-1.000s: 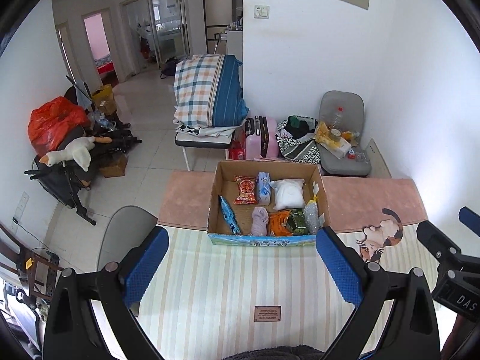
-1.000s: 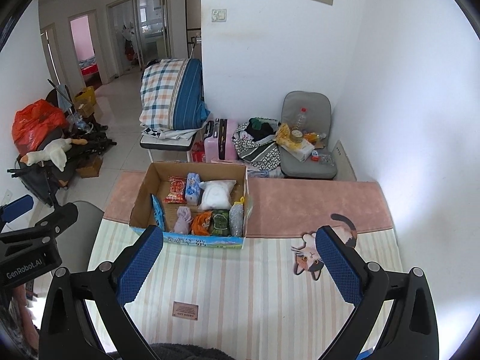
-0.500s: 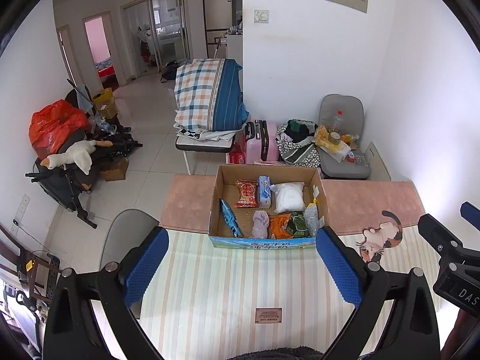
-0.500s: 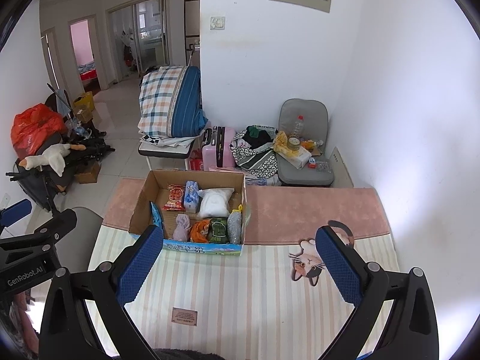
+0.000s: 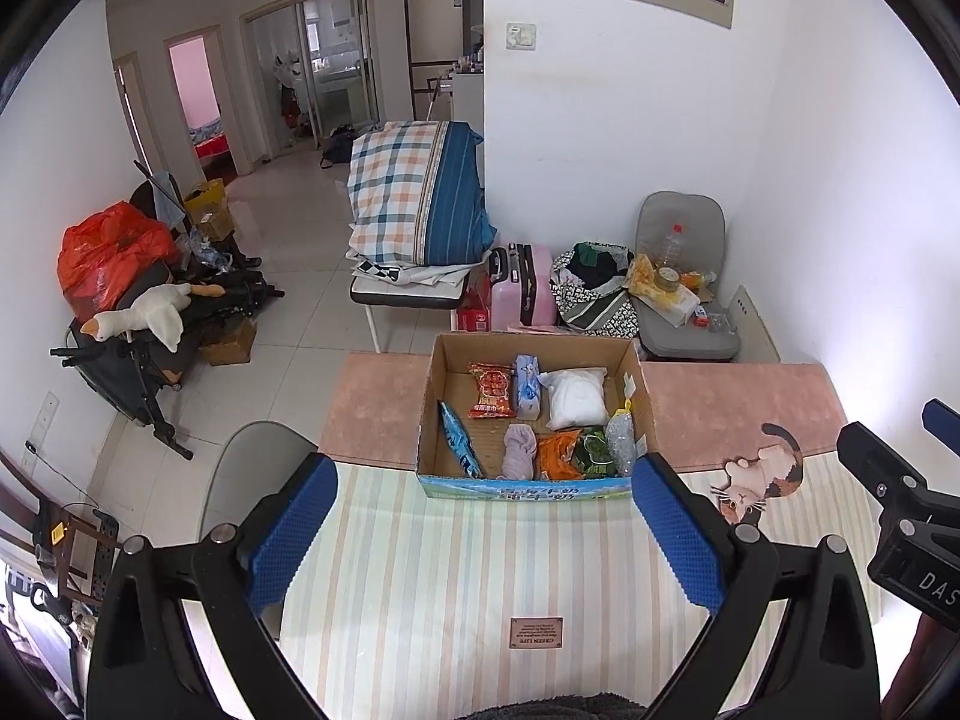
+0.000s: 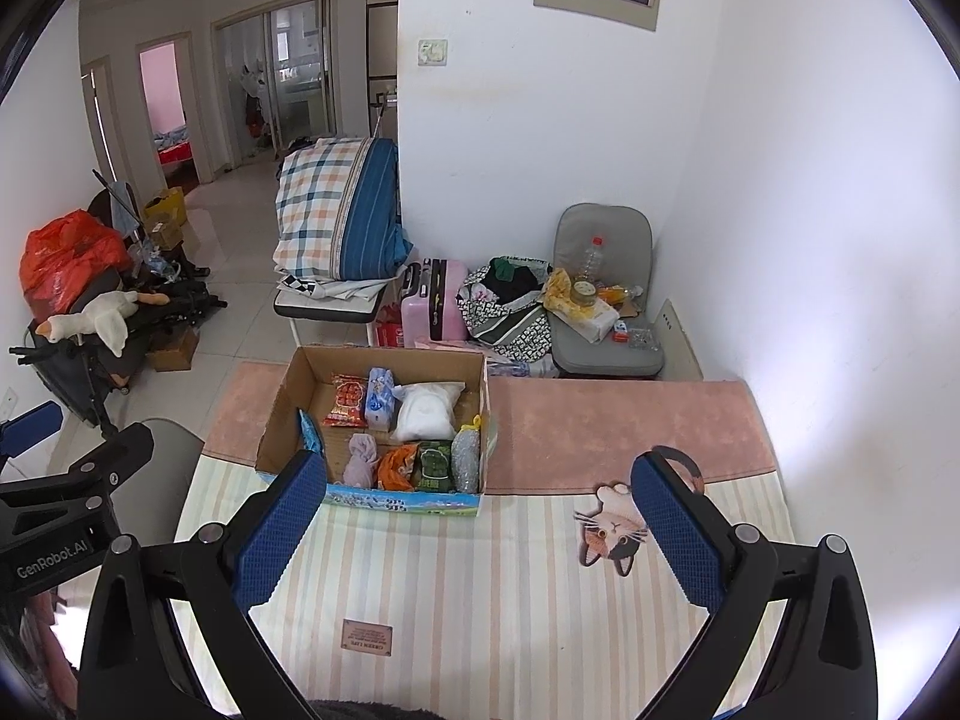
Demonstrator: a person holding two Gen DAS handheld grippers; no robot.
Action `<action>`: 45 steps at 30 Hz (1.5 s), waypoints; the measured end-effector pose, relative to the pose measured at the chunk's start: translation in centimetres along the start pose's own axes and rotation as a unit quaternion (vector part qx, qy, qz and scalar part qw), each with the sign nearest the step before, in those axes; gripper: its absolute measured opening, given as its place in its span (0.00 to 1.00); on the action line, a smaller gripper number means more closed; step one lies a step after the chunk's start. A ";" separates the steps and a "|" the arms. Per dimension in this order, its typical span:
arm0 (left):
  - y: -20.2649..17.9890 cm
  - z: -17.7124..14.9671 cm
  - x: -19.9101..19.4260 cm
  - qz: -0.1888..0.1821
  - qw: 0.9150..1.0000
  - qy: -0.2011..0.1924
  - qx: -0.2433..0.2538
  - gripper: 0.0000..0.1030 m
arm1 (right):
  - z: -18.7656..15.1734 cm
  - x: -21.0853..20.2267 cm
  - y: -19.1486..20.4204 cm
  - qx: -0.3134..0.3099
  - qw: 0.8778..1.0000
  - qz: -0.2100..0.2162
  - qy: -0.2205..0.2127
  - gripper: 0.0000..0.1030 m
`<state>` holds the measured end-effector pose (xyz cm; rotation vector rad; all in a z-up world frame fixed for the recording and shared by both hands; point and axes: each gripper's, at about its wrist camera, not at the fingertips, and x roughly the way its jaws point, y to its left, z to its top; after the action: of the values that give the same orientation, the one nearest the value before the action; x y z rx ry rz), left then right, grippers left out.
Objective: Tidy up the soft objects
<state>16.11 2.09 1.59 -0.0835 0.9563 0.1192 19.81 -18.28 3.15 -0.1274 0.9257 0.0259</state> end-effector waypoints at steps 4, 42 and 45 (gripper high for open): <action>-0.1 0.4 -0.2 0.000 1.000 -0.002 0.002 0.98 | 0.2 -0.1 0.1 0.000 1.000 0.000 -0.002 1.00; 0.8 0.6 -0.2 -0.005 1.000 0.004 0.001 0.98 | 0.9 -0.8 1.1 -0.007 1.000 0.001 -0.006 1.00; 0.8 0.5 -0.2 -0.004 1.000 0.003 0.001 0.98 | 0.8 -0.9 1.2 -0.007 1.000 0.000 -0.006 1.00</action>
<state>16.33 2.91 2.01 -0.0850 0.9627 0.1108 19.83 -17.00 4.19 -0.1398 0.9136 0.0341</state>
